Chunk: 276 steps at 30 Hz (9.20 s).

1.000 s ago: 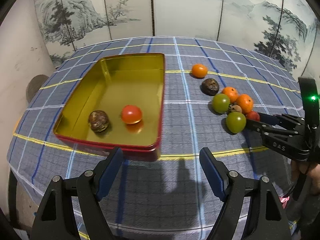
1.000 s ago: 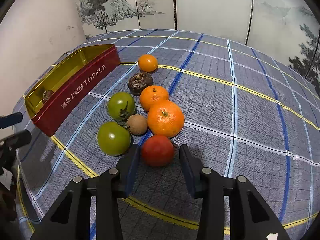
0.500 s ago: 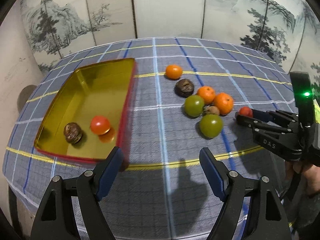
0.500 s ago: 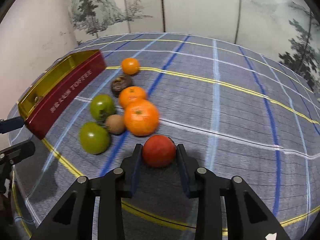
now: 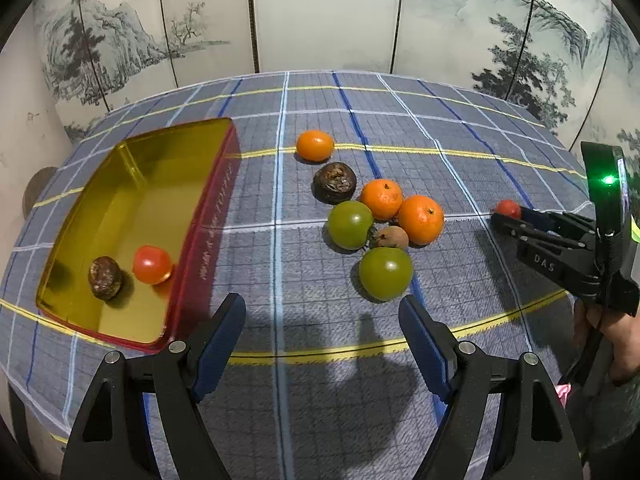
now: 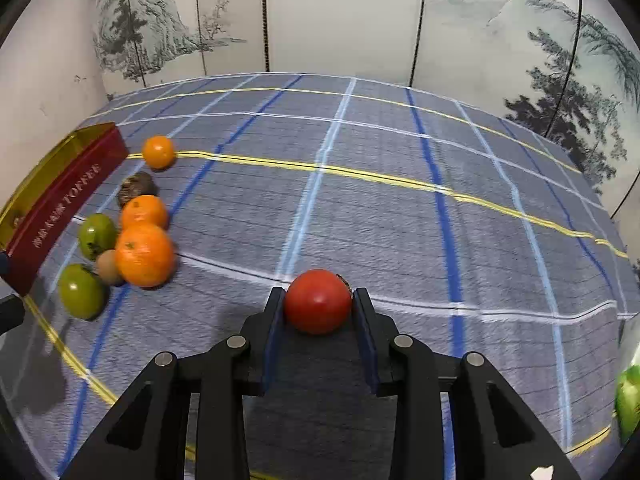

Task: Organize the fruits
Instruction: 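Grasp the green tomato with the left tool while right holds red tomato, then carry the green tomato into the tin box with the left tool, then lower the green tomato into the box and open the left tool, then carry the red tomato into the tin box and open the right tool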

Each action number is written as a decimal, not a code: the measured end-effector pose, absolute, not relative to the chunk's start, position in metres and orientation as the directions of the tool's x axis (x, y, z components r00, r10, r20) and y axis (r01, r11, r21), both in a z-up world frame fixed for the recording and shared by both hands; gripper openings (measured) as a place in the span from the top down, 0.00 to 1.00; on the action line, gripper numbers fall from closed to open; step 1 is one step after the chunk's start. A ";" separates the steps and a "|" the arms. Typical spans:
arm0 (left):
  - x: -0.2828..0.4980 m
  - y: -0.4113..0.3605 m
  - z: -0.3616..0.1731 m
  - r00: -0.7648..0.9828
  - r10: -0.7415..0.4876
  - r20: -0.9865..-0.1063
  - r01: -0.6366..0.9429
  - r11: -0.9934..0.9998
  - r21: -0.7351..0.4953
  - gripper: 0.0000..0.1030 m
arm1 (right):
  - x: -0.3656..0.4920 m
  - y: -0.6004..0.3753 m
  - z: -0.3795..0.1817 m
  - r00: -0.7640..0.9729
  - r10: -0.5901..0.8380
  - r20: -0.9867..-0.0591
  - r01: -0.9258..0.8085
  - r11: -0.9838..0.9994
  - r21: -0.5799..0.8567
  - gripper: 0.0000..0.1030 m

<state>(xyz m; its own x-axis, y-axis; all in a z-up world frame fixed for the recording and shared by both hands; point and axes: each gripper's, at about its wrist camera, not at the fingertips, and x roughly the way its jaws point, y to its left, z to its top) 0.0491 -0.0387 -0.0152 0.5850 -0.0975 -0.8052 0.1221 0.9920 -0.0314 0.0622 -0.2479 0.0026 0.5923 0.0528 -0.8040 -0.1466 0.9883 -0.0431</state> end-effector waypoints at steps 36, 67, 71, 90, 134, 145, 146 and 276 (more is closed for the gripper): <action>0.097 -0.076 -0.050 0.522 -0.132 -0.843 0.155 0.986 -0.059 0.63 | 0.074 -0.282 0.001 0.582 0.052 -0.811 -0.104 0.995 -0.010 0.69; 0.073 -0.018 0.006 0.625 -0.077 -0.777 0.079 0.996 -0.036 0.63 | 0.074 -0.283 0.001 0.582 0.052 -0.812 -0.104 0.994 -0.010 0.69; 0.070 -0.002 0.013 0.645 -0.050 -0.763 0.046 0.999 -0.026 0.63 | 0.074 -0.283 0.001 0.582 0.052 -0.812 -0.104 0.994 -0.011 0.69; 0.068 0.087 0.005 0.628 0.110 -0.770 -0.128 0.991 0.037 0.63 | 0.074 -0.283 0.002 0.582 0.052 -0.812 -0.104 0.994 -0.011 0.69; 0.079 0.110 -0.033 0.546 0.155 -0.823 -0.163 0.984 0.078 0.62 | 0.074 -0.283 0.002 0.581 0.051 -0.812 -0.105 0.994 -0.013 0.69; 0.080 0.111 -0.035 0.545 0.146 -0.826 -0.153 0.986 0.073 0.60 | 0.074 -0.282 0.002 0.581 0.051 -0.812 -0.105 0.994 -0.013 0.68; 0.080 0.112 -0.035 0.545 0.143 -0.826 -0.152 0.986 0.070 0.59 | 0.074 -0.282 0.002 0.581 0.051 -0.812 -0.105 0.994 -0.013 0.68; -0.021 0.200 -0.009 0.590 0.217 -0.778 -0.383 0.923 -0.033 0.39 | 0.036 0.042 0.041 0.409 0.502 -0.762 -0.693 0.714 0.099 0.63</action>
